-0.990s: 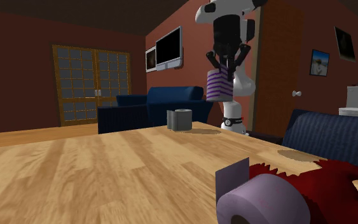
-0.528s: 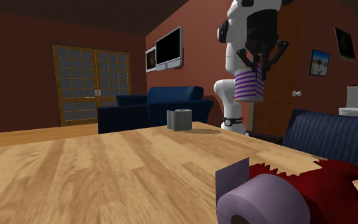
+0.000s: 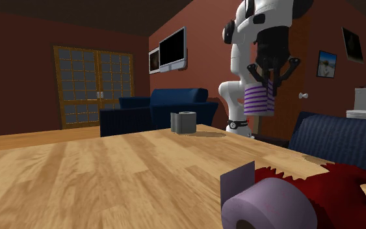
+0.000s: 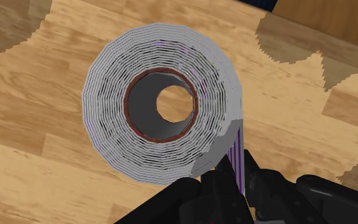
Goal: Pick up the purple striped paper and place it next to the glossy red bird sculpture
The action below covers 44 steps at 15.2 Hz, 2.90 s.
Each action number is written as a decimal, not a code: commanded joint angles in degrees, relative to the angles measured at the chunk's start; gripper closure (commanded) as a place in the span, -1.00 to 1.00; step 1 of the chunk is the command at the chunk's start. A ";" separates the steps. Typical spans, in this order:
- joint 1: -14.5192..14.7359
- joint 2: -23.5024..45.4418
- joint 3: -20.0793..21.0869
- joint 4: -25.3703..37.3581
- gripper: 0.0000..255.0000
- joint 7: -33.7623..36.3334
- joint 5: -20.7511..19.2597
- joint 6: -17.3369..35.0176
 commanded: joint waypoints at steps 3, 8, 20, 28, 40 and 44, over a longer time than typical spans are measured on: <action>-0.01 0.55 -0.04 -2.31 1.00 -0.14 -0.09 2.91; 0.05 1.50 -0.05 -5.02 1.00 -0.19 -0.27 6.55; 0.26 4.93 -0.15 -10.19 1.00 -0.08 -0.98 15.08; 0.33 5.90 -0.20 -11.08 1.00 -0.01 -1.20 16.92; -0.07 2.86 -0.19 -7.38 -1.00 -0.48 -0.52 10.24; -0.07 2.86 -0.19 -7.38 -1.00 -0.48 -0.52 10.24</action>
